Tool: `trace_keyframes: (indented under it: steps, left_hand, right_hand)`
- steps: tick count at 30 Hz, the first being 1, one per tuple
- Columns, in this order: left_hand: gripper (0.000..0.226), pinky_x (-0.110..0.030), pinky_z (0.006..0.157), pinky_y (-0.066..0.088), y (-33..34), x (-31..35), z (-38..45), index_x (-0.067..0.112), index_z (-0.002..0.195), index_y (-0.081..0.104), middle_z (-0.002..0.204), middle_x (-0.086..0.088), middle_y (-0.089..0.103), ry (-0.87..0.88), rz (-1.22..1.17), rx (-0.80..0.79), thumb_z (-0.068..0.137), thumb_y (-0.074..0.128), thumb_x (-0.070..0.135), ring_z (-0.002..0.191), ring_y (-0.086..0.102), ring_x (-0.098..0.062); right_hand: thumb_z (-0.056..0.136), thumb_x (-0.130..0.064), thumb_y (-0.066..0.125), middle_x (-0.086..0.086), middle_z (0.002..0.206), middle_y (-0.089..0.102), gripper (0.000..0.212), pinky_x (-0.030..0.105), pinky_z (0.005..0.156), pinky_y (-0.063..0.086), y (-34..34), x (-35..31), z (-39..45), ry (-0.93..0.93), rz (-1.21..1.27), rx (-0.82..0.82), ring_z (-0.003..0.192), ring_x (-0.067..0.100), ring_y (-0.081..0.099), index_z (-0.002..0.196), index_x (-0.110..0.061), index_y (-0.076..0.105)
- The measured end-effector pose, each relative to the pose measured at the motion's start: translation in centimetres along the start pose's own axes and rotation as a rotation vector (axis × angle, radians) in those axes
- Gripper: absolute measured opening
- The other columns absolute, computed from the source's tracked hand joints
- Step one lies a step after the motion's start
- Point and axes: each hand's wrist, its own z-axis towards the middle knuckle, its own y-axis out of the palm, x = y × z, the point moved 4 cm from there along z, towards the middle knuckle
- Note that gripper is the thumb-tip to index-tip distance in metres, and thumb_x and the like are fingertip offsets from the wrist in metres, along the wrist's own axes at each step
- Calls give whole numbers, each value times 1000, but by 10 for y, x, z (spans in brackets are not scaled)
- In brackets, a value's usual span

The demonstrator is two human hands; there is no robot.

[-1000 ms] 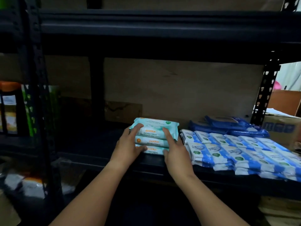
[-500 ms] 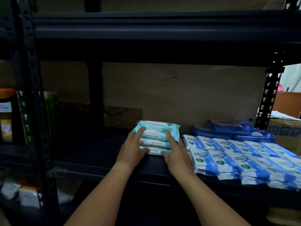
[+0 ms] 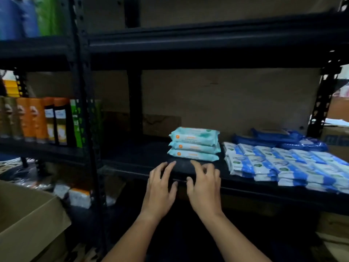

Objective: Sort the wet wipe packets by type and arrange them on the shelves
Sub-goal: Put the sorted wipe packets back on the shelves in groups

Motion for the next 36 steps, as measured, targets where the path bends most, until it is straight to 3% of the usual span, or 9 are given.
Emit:
trace_keyframes:
  steps: [4, 10, 13, 16, 21, 25, 30, 34, 36]
  left_hand:
    - [67, -34, 115, 31, 0, -39, -64, 34, 152, 33, 145, 7, 40, -174, 125, -50, 93, 64, 27, 136, 32, -14]
    - [63, -38, 109, 32, -2, -141, -172, 36, 152, 30, 141, 6, 45, -551, 407, -390, 95, 55, 34, 135, 35, -22]
    - [57, -37, 102, 37, -6, -188, -210, 32, 147, 36, 135, 0, 52, -693, 431, -505, 94, 56, 31, 128, 44, -26]
    - [58, -40, 96, 47, 2, -235, -241, 28, 145, 38, 137, -2, 56, -827, 353, -551, 91, 59, 29, 123, 52, -27]
    - [63, -46, 101, 47, 31, -293, -264, 24, 150, 36, 144, -7, 53, -905, 308, -647, 93, 61, 33, 127, 53, -31]
    - [60, -39, 102, 45, 58, -326, -271, 18, 150, 34, 140, -12, 56, -935, 332, -699, 98, 56, 37, 125, 55, -32]
    - [50, -40, 101, 38, 80, -355, -281, 13, 149, 34, 142, -15, 52, -971, 316, -681, 106, 40, 39, 127, 52, -34]
    - [50, -41, 99, 40, 90, -372, -294, 12, 147, 37, 136, -17, 54, -972, 312, -699, 107, 33, 42, 125, 52, -34]
    - [50, -42, 98, 43, 93, -375, -300, 11, 146, 39, 134, -19, 54, -998, 236, -679, 107, 34, 43, 123, 53, -36]
  right_hand:
    - [90, -26, 68, -1, 110, 51, 37, 36, 92, 47, 38, -16, -45, -14, 147, -34, 105, 20, 46, 126, -25, 60]
    - [98, -30, 60, -2, 112, 53, 24, 31, 91, 48, 127, -17, -112, 181, 257, -372, 109, 17, 50, 121, -26, 56]
    - [99, -28, 60, 0, 109, 56, 20, 26, 78, 44, 169, -13, -139, 304, 288, -490, 95, 13, 52, 117, -20, 58]
    - [99, -29, 62, 3, 108, 66, 22, 28, 77, 50, 219, -6, -168, 452, 309, -622, 90, 16, 61, 116, -15, 62]
    - [97, -26, 66, 7, 100, 73, 24, 28, 81, 50, 288, 7, -209, 655, 329, -794, 95, 22, 68, 112, -6, 67]
    - [96, -34, 67, 7, 82, 68, 40, 31, 66, 45, 343, 22, -240, 783, 315, -931, 74, 20, 63, 123, -4, 64]
    - [94, -43, 68, 13, 114, 69, 68, 29, 85, 47, 395, 36, -273, 918, 409, -985, 106, 28, 65, 145, -3, 48]
    - [63, -79, 59, 6, 119, 66, 85, 42, 96, 53, 447, 63, -313, 955, 422, -924, 105, 25, 63, 121, -18, 68]
    - [57, -77, 57, 5, 118, 65, 76, 46, 97, 52, 455, 66, -320, 991, 428, -895, 105, 26, 62, 108, -23, 70]
